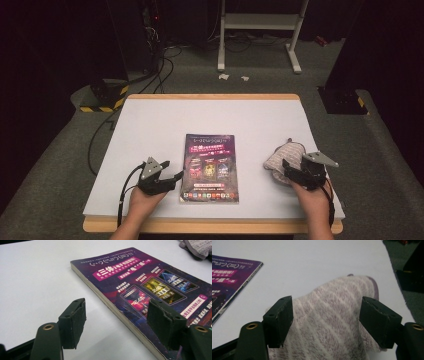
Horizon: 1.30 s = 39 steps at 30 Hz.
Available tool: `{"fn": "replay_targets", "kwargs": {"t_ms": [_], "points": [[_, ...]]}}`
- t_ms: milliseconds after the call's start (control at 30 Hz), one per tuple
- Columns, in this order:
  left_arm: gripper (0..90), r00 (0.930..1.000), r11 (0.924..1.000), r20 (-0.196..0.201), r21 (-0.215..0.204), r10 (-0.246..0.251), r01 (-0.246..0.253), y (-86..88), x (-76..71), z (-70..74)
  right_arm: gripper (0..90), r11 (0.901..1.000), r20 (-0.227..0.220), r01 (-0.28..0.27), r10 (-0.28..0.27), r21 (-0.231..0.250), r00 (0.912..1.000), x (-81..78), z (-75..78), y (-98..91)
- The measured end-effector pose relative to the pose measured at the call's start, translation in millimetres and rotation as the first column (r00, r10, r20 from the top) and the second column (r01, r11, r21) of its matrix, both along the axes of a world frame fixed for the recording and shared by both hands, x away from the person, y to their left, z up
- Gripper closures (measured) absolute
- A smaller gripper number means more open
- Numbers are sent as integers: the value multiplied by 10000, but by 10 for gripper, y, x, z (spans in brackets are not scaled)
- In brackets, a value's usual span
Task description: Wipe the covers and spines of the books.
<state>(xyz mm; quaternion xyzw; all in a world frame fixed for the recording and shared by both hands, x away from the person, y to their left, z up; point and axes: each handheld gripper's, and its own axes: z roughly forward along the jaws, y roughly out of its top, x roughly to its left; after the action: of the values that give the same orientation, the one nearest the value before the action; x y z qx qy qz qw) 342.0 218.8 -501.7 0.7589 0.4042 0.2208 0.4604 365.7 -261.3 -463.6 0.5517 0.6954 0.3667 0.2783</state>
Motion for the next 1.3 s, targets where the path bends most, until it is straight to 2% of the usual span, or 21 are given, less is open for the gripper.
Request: {"fn": "replay_targets", "kwargs": {"t_ms": [33, 100, 133, 200, 233, 267, 300, 367, 400, 433, 533, 567, 600, 633, 667, 700, 733, 767, 967, 1167, 1300], "points": [[322, 10000, 10000, -12, -10, 0, 0, 0, 4, -3, 248, 9998, -258, 28, -24, 171, 9997, 16, -33, -19], [322, 9999, 10000, -104, -42, -44, 43, 1, 13, -8, 231, 9997, -720, 132, -116, 218, 9973, 59, -122, -44], [322, 9999, 10000, -104, -42, -44, 43, 1, 13, -8, 231, 9997, -720, 132, -116, 218, 9973, 59, -122, -44], [322, 9999, 10000, -90, -14, -76, 76, -9, 13, -13, 213, 9987, -1208, 194, -136, 472, 9926, 104, -225, -85], [322, 9999, 10000, -93, -31, -78, 78, -10, 12, -13, 210, 9994, -1388, 160, -117, 299, 9902, 117, -261, -87], [323, 9999, 10000, -93, -31, -78, 78, -10, 12, -13, 210, 9994, -1388, 160, -117, 299, 9902, 117, -261, -87], [323, 9999, 9999, -138, -86, -88, 87, -10, 12, -11, 210, 10000, -1553, 69, -71, -14, 9878, 128, -319, -70], [323, 9999, 9999, -141, -145, -86, 84, -9, 13, -10, 211, 9999, -1503, 42, -59, -119, 9886, 128, -331, -59], [323, 9998, 9999, -157, -146, -82, 80, -10, 11, -8, 230, 9990, -1492, -2, -65, -443, 9888, 141, -347, -10], [323, 9998, 9999, -146, -130, -95, 94, -11, 8, -4, 241, 9985, -1510, 13, -97, -554, 9885, 147, -349, 11], [324, 9999, 9999, -101, -111, -113, 112, -13, 2, 0, 282, 9972, -1552, 51, -165, -741, 9877, 155, -352, 50], [324, 9998, 9999, -139, -120, -117, 116, -13, 6, -3, 339, 9962, -1503, 20, -151, -871, 9885, 159, -359, 76], [324, 9998, 9999, -139, -120, -117, 116, -13, 6, -3, 339, 9962, -1503, 20, -151, -871, 9885, 159, -359, 76], [324, 9997, 9998, -206, -92, -153, 151, -20, 6, -10, 422, 9967, -1566, -26, -101, -806, 9876, 154, -352, 86], [324, 9997, 9998, -206, -92, -153, 151, -20, 6, -10, 422, 9967, -1566, -26, -101, -806, 9876, 154, -352, 86], [326, 9995, 9998, -243, -4, -215, 215, -29, 8, -17, 547, 9972, -1491, -322, 217, -681, 9886, 136, -351, 109], [326, 9995, 9998, -243, -4, -215, 215, -29, 8, -17, 547, 9972, -1491, -322, 217, -681, 9886, 136, -351, 109], [326, 9992, 9997, -336, -51, -232, 230, -40, 8, -24, 600, 9964, -1453, -507, 403, -687, 9886, 128, -354, 128], [331, 9989, 9997, -397, -2, -262, 262, -50, 9, -29, 668, 9954, -1432, -820, 741, -502, 9869, 129, -346, 102], [337, 9987, 9997, -443, -19, -258, 258, -38, 15, -28, 691, 9957, -1310, -900, 861, -237, 9876, 120, -318, 66], [343, 9990, 9997, -390, -152, -199, 193, -16, 8, -11, 697, 9958, -896, -920, 917, 2, 9917, 75, -218, 68]]}}
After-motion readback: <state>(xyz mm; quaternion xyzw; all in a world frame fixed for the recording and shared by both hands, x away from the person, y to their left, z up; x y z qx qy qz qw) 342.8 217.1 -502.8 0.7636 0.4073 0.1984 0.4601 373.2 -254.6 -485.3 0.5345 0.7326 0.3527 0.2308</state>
